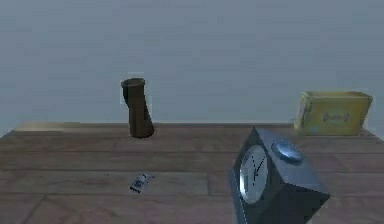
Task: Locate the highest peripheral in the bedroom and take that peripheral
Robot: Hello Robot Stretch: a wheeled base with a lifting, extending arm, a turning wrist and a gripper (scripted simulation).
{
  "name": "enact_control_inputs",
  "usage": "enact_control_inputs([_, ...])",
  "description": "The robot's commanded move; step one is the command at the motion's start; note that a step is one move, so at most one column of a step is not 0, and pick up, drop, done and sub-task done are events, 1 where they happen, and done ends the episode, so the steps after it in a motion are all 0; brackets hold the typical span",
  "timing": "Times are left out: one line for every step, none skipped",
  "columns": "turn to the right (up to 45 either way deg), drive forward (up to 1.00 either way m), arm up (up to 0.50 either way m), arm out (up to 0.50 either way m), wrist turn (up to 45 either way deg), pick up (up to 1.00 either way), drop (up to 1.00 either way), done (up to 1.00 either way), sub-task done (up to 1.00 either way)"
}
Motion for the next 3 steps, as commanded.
enact_control_inputs([0.0, 0.05, 0.0, 0.0, 0.0, 0.0, 0.0, 0.0, 0.0])
enact_control_inputs([-45.0, 0.0, 0.0, 0.0, 0.0, 0.0, 0.0, 0.0, 0.0])
enact_control_inputs([-45.0, 0.0, 0.0, 0.0, 0.0, 0.0, 0.0, 0.0, 0.0])
